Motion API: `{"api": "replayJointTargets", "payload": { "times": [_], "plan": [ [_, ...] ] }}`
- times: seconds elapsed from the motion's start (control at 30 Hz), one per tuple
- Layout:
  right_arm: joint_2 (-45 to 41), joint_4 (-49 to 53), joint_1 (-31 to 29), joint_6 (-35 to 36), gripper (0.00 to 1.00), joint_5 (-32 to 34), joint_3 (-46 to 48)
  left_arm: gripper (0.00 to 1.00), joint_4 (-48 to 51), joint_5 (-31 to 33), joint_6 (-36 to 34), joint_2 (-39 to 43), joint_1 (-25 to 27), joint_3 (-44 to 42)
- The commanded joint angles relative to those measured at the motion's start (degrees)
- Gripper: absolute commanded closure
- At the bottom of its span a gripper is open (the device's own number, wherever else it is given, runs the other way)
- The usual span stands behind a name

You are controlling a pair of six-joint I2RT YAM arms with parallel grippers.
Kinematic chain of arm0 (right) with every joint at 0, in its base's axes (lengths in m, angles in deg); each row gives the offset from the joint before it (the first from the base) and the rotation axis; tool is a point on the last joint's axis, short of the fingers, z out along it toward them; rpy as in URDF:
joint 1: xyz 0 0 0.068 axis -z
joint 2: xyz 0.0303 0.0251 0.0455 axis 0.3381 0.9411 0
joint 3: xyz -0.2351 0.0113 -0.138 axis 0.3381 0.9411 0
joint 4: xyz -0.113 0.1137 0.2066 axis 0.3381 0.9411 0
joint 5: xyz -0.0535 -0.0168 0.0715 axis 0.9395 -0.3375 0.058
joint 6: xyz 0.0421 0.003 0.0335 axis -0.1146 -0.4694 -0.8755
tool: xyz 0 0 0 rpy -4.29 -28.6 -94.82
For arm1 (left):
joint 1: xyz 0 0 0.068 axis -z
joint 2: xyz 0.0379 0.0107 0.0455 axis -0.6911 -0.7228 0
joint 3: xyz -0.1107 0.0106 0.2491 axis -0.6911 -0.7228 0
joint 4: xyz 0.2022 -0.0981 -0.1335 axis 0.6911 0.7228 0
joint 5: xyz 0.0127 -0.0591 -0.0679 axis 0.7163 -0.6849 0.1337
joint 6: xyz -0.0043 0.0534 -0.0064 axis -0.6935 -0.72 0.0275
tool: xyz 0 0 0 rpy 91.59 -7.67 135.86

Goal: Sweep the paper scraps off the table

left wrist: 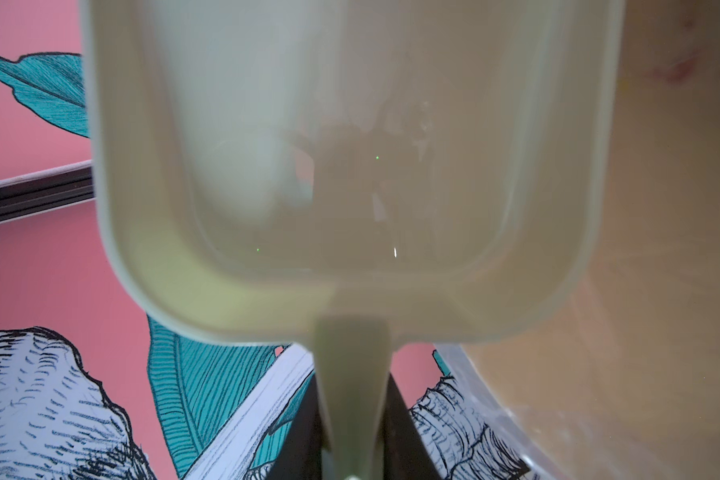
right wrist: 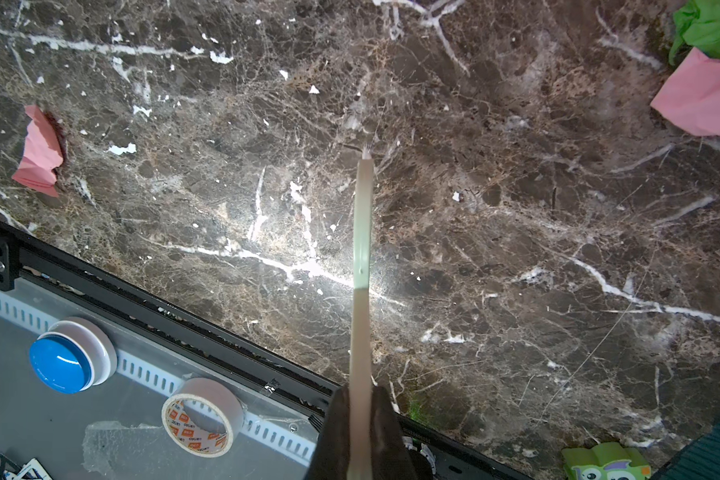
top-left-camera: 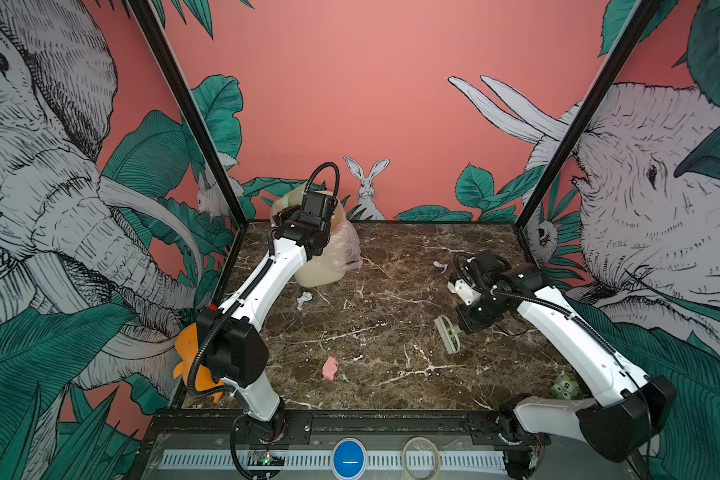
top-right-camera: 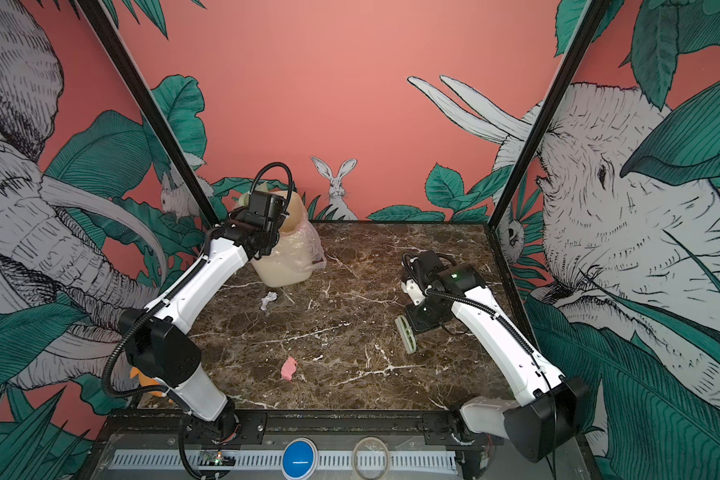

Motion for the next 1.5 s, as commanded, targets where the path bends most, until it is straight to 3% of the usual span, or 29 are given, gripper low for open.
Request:
{"api": "replayJointTargets", "payload": {
  "times": [0.0, 0.27, 0.57, 0.73, 0.9, 1.2, 1.47],
  "plan": [
    [-0.6, -0.9, 0.4, -0.6, 1.0, -2.3, -0.1, 0.89, 2.5, -0.5, 4.7, 3.6, 0.2, 2.8],
    [0.1, -7.2, -5.1, -7.0, 1.0, -7.5, -0.5, 0.88, 17.1, -15.0, 28.1, 6.9, 0.2, 8.4],
    [6.2, -27.1, -18.3, -18.6, 1.0, -17.8, 0.9, 0.86, 19.1, -31.0, 42.9, 16.5, 0.2, -0.6],
    [10.6, -36.9, -23.3, -23.2, 1.0, -23.2, -0.1, 0.86, 18.9, -37.1, 46.4, 20.3, 0.2, -5.4],
    [17.2, -44.6, -27.3, -26.7, 1.0, -28.7, -1.5, 0.86, 18.2, -38.8, 47.1, 21.7, 0.2, -8.0],
    [30.6, -43.6, -32.0, -27.5, 1.0, -30.9, -12.0, 0.86, 18.0, -40.4, 46.2, 22.0, 0.2, -7.4],
    [34.3, -42.4, -32.4, -28.3, 1.0, -29.2, -10.8, 0.87, 18.2, -41.2, 46.7, 23.0, 0.2, -9.0]
  ]
}}
